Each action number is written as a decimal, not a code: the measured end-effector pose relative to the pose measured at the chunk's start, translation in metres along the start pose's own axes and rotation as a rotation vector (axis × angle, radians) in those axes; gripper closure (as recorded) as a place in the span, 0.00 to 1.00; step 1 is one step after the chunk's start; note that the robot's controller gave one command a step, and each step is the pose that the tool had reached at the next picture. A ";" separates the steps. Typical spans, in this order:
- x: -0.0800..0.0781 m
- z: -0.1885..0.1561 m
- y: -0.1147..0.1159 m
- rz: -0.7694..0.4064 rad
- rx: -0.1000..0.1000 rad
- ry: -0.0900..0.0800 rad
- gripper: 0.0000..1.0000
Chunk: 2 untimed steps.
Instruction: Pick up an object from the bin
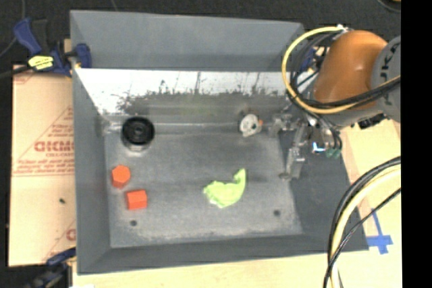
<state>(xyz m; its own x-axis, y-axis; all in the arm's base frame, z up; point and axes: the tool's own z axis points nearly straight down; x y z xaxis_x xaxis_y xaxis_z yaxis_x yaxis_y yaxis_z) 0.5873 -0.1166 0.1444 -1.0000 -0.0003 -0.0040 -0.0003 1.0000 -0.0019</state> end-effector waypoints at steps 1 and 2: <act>0.027 0.070 0.061 -0.121 -0.001 0.004 0.00; 0.010 0.000 0.080 -0.221 0.002 -0.009 0.00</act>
Offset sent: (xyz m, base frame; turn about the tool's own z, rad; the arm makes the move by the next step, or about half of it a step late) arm -0.0125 0.0813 -0.0038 -0.2214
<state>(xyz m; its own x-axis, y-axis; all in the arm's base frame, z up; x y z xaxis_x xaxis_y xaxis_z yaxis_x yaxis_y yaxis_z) 0.5776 -0.0363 0.1437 -0.9755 -0.2197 -0.0123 -0.2196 0.9756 -0.0052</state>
